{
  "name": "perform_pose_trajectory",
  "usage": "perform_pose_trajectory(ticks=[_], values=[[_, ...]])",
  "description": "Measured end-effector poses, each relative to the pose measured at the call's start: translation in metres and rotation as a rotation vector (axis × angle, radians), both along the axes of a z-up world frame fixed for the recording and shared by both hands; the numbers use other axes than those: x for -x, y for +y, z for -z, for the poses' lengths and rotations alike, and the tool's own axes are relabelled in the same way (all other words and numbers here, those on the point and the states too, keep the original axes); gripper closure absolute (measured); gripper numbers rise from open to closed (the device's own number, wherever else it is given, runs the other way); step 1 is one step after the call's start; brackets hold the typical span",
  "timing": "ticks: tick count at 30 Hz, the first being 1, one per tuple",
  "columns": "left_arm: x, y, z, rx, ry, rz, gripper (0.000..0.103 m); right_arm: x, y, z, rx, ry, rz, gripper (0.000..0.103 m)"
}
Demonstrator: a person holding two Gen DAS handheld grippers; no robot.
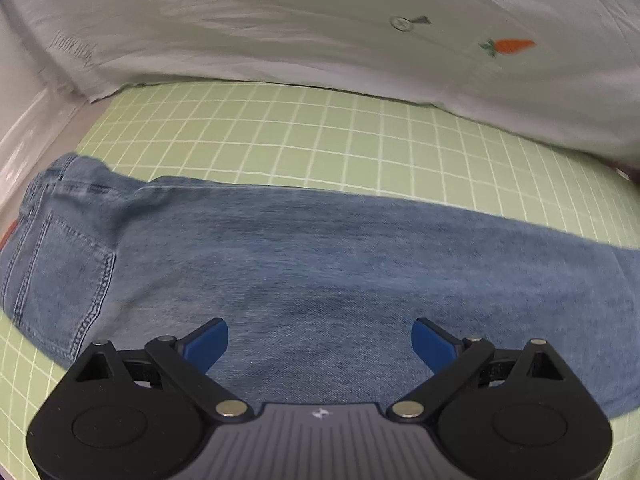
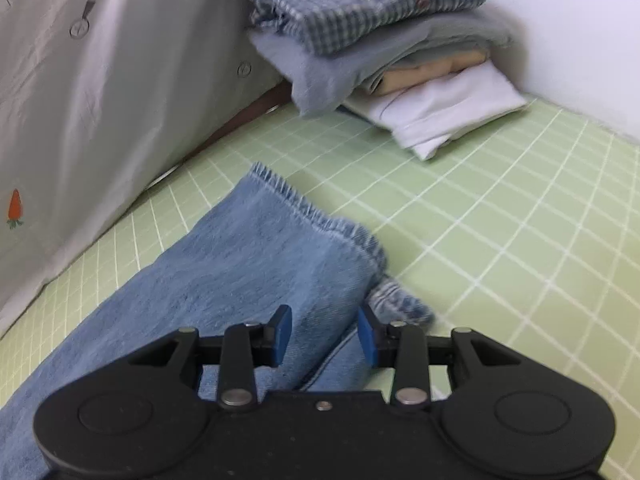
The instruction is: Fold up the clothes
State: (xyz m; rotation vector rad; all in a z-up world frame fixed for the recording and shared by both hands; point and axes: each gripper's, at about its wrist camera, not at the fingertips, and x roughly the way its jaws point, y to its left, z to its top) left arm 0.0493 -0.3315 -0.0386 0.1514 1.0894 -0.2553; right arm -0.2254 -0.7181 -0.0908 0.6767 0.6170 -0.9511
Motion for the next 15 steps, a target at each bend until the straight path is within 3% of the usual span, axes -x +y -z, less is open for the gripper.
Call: perform_pose_trajectory(ticks=[2, 5, 7, 8, 9, 10, 15], values=[[0.001, -0.003, 0.001, -0.009, 0.005, 0.01, 0.005, -0.009, -0.006, 0.005, -0.002, 0.024, 0.02, 0.062], [0.002, -0.008, 0.003, -0.023, 0.011, 0.025, 0.005, -0.015, -0.014, 0.012, 0.001, 0.041, 0.057, 0.039], [0.002, -0.008, 0.004, -0.029, 0.017, 0.024, 0.005, -0.02, -0.016, 0.015, 0.006, 0.05, 0.053, 0.038], [0.001, -0.007, 0.005, -0.031, 0.018, 0.02, 0.005, -0.022, -0.016, 0.014, 0.021, 0.057, 0.036, 0.052], [0.001, -0.006, 0.005, -0.032, 0.017, 0.017, 0.005, -0.023, -0.015, 0.013, 0.038, 0.065, 0.017, 0.091], [0.001, -0.006, 0.005, -0.032, 0.015, 0.014, 0.005, -0.025, -0.014, 0.011, 0.043, 0.071, -0.008, 0.099], [0.001, -0.002, 0.004, -0.037, 0.011, 0.001, 0.005, -0.017, 0.015, -0.04, 0.23, 0.112, -0.039, 0.1]])
